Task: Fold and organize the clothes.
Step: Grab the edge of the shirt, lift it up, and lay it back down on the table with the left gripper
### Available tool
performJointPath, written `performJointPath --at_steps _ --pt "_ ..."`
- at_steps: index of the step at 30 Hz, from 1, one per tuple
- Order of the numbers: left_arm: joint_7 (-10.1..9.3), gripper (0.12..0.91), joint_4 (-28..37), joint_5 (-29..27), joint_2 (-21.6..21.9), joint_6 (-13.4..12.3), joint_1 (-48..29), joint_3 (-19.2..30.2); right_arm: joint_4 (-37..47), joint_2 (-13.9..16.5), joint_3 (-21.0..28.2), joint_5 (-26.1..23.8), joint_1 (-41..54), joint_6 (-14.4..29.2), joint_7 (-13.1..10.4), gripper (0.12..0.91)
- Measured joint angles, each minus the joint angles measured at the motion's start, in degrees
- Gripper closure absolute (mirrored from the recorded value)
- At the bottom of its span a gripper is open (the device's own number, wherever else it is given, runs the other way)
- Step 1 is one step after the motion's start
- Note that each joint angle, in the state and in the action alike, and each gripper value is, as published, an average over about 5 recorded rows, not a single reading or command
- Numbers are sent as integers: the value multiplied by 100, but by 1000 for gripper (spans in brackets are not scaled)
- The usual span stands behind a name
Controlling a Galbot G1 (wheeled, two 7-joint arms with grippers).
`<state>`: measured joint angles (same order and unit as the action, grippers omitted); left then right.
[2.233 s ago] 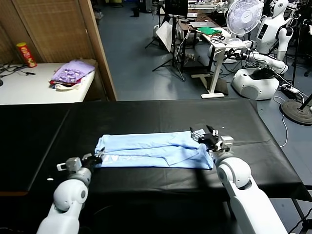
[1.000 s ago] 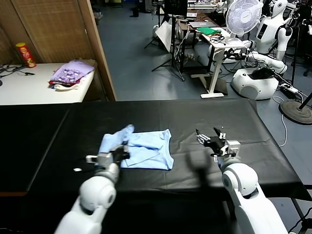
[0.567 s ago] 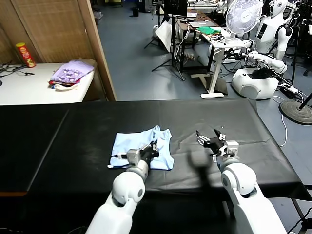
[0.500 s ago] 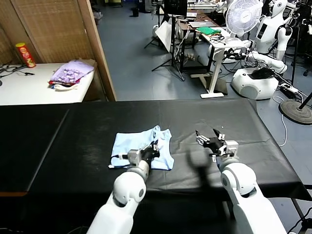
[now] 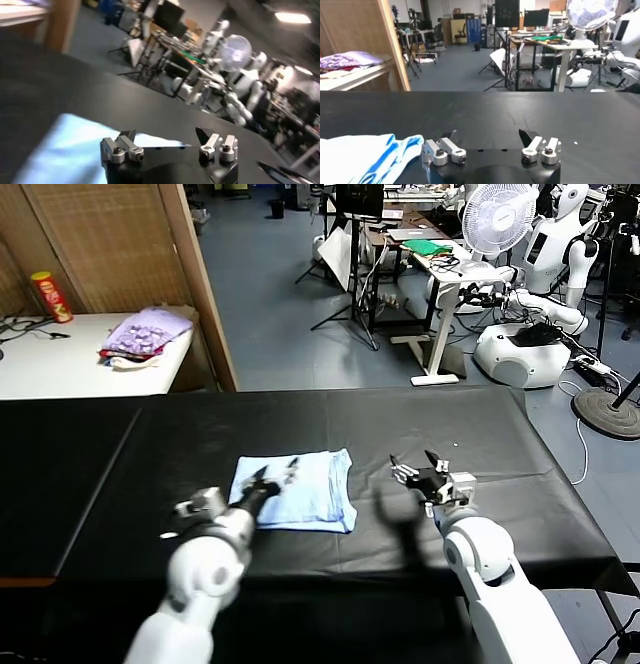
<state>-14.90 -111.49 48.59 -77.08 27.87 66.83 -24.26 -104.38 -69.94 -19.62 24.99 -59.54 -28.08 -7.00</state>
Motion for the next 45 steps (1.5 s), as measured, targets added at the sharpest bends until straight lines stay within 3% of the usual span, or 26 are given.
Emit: performJointPath --at_steps 9,14,16,27,29,33,37,45 --pt "-4 232 497 701 -83 -22 95 -586 7 -2 33 1 42 14 8 227" --pt "75 236 737 727 -146 -120 98 -657 -11 32 -18 12 40 19 22 227" --pt "120 271 805 719 -149 -145 108 -679 -13 41 -34 13 31 21 23 227" --pt "250 836 875 547 -167 -186 193 -690 -33 -27 -18 -4 19 24 15 227" --pt "275 877 849 381 -162 -220 202 -689 -44 -37 -21 -29 15 14 -15 227" --pt "397 887 759 -435 -77 -333 194 -683 -102 -63 -51 -217 -28 -28 -120 227" --pt "533 890 702 -1964 222 -401 172 -711 -177 -71 -79 -363 -98 -50 -142 227" --pt "786 890 755 -4363 1586 -515 177 -1019 -302 -122 -99 -379 -201 -60 -128 227"
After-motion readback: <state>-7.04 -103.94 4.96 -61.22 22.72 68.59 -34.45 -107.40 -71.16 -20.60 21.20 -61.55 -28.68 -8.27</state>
